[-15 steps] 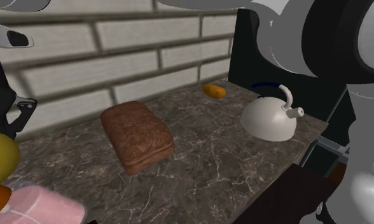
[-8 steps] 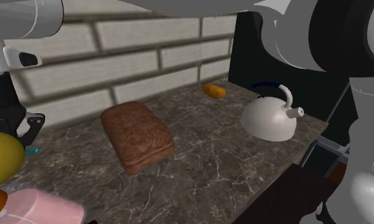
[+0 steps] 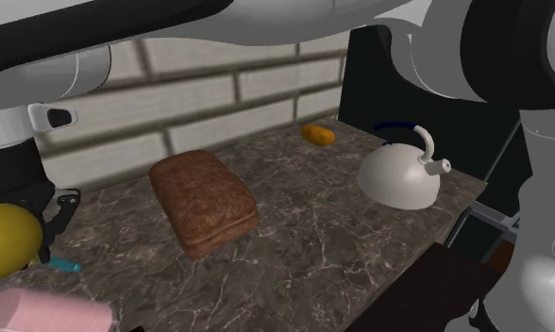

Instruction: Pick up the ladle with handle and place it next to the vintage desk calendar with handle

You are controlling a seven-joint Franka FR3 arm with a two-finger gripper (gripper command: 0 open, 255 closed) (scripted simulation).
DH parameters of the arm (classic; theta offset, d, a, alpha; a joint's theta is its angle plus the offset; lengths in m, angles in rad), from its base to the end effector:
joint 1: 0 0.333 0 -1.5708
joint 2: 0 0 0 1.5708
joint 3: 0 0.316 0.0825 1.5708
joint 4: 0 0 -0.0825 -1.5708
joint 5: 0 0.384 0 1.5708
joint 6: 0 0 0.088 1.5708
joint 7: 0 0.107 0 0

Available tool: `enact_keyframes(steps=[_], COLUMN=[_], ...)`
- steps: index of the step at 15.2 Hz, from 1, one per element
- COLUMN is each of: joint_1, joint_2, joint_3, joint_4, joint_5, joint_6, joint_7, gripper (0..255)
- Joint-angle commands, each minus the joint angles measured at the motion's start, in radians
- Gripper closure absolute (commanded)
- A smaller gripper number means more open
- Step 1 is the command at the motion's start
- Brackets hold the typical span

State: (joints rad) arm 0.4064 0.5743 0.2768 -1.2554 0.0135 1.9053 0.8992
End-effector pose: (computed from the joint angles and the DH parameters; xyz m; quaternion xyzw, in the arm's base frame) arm 0.5926 0.4217 0.4465 -0.9866 0.1337 0.0230 0.0902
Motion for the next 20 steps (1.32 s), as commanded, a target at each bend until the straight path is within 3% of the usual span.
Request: enact_keyframes(steps=[1, 16, 20], joint_1=[0.001, -0.001, -0.001], joint_2=[0.014, 0.065, 0.068], joint_3=[-0.002, -0.009, -0.009], joint_4=[-0.026, -0.148, -0.151], joint_5=[-0.002, -0.008, -0.009], joint_6=[0.021, 0.192, 0.197], joint_7=[-0.002, -0.017, -0.017], gripper=[255, 255, 255])
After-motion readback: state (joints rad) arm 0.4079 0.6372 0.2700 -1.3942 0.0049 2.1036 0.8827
